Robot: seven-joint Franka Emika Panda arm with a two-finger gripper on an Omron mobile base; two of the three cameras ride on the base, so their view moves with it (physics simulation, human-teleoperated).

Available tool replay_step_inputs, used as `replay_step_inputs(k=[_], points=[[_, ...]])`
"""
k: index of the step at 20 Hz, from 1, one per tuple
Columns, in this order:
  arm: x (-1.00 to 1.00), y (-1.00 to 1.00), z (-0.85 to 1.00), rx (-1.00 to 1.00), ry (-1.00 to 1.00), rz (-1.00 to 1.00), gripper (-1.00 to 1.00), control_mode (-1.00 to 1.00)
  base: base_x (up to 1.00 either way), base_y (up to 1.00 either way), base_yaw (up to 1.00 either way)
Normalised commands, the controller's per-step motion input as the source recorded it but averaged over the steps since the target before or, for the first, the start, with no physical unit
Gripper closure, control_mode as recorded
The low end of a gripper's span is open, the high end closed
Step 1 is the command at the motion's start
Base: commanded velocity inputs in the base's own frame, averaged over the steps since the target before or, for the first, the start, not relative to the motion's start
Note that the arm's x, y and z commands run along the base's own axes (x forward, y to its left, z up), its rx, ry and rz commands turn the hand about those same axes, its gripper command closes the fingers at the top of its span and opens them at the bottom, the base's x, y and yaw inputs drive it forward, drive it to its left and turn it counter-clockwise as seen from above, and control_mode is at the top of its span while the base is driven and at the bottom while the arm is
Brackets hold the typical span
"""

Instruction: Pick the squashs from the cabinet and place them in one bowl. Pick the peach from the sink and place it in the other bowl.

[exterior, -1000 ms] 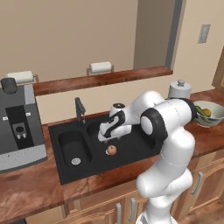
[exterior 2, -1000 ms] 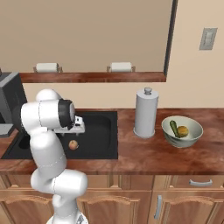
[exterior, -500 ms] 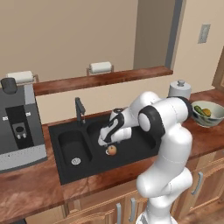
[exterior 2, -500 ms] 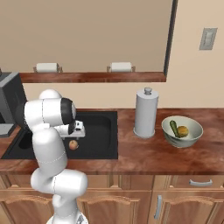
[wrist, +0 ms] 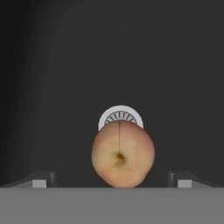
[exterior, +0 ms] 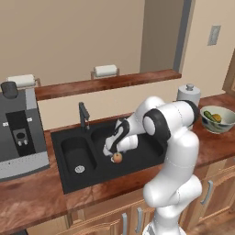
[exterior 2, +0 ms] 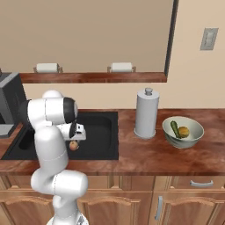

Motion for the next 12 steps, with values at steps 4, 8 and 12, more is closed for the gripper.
replay_step_inputs(k=[4,8,12], points=[[0.00,0.00,-0.21,0.00,0.00,0.00,-1.00,-1.00,0.00,0.00,0.00],[0.00,0.00,-0.15,0.00,0.00,0.00,-1.00,-1.00,0.00,0.00,0.00],[0.07,0.00,-0.12,0.00,0.00,0.00,-1.00,-1.00,0.00,0.00,0.00]])
